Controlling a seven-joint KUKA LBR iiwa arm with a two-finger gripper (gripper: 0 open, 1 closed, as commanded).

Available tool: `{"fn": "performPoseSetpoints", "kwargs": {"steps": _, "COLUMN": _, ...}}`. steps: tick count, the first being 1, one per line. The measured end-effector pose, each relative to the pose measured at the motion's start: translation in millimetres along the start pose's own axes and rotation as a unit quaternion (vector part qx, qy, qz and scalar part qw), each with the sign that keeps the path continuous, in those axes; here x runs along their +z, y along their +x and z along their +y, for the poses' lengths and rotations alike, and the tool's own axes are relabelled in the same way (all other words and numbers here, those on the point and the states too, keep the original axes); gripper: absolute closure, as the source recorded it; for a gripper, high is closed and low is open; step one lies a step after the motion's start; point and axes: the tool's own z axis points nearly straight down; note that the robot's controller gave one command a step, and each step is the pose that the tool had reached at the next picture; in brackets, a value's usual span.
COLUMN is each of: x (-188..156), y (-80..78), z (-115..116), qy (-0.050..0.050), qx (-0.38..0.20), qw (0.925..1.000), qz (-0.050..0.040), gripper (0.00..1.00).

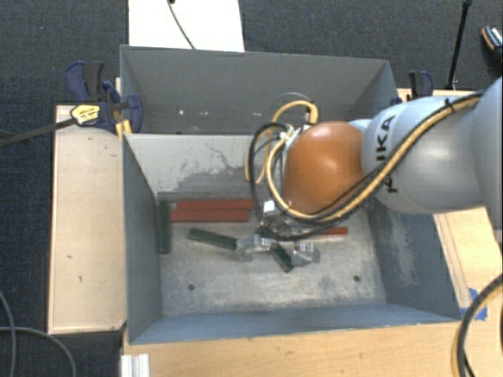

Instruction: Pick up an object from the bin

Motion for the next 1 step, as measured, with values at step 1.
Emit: {"fn": "performPoseSetpoints", "kwargs": {"steps": 1, "x": -2.6, "y": -0.8, "z": -1.0, "qy": 0.001, "qx": 0.001, "qw": 1.0, "qz": -0.001, "gripper": 1.0}}
